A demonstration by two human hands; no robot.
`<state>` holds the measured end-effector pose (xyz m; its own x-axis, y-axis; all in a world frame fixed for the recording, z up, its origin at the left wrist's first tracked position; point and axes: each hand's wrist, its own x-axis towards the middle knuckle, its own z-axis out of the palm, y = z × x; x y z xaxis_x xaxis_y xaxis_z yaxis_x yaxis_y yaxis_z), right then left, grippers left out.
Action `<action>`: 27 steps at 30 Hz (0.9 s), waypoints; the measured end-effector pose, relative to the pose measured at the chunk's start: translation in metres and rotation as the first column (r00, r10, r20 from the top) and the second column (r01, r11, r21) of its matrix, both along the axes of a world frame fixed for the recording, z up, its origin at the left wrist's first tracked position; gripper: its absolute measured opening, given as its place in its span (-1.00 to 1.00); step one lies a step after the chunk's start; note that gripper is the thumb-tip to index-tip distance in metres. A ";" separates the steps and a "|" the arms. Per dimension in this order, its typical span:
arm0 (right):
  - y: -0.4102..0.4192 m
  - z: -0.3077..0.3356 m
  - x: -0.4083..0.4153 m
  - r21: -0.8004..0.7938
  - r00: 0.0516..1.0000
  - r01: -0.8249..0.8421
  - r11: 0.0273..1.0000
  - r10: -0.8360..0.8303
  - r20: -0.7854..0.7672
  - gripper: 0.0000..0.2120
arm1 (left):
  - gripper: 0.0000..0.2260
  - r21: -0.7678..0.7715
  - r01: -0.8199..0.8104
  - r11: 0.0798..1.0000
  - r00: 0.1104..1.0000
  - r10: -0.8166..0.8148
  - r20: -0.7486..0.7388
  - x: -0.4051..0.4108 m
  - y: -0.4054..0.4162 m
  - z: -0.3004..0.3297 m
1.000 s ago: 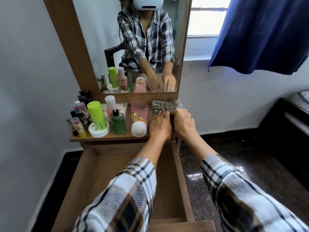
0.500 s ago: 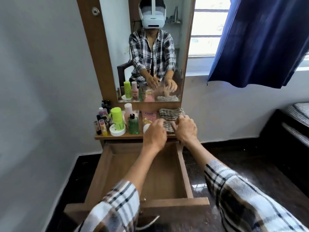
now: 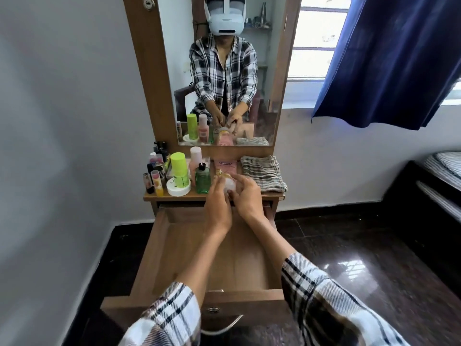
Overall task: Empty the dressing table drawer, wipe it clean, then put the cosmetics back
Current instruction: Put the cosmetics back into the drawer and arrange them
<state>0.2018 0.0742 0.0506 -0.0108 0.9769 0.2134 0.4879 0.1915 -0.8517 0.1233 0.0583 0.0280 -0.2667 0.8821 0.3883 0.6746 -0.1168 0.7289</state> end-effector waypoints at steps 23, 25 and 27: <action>-0.075 0.011 0.030 0.219 0.996 0.008 0.976 -0.027 0.083 -0.55 | -0.68 -0.118 -0.214 0.970 0.969 0.196 -0.148 -0.057 -0.122 -0.052; -0.096 0.013 0.048 0.223 0.997 0.017 0.975 -0.033 0.072 -0.55 | -0.68 -0.123 -0.211 0.970 0.967 0.189 -0.169 -0.056 -0.124 -0.048; -0.119 0.011 0.066 0.217 0.998 0.033 0.976 -0.046 0.054 -0.54 | -0.68 -0.142 -0.199 0.970 0.966 0.170 -0.194 -0.055 -0.126 -0.044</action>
<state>0.2678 -0.0449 0.0615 0.0081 0.9076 0.4198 0.5461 0.3476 -0.7622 0.0681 -0.0682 -0.0164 -0.3696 0.8784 0.3030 0.7943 0.1294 0.5936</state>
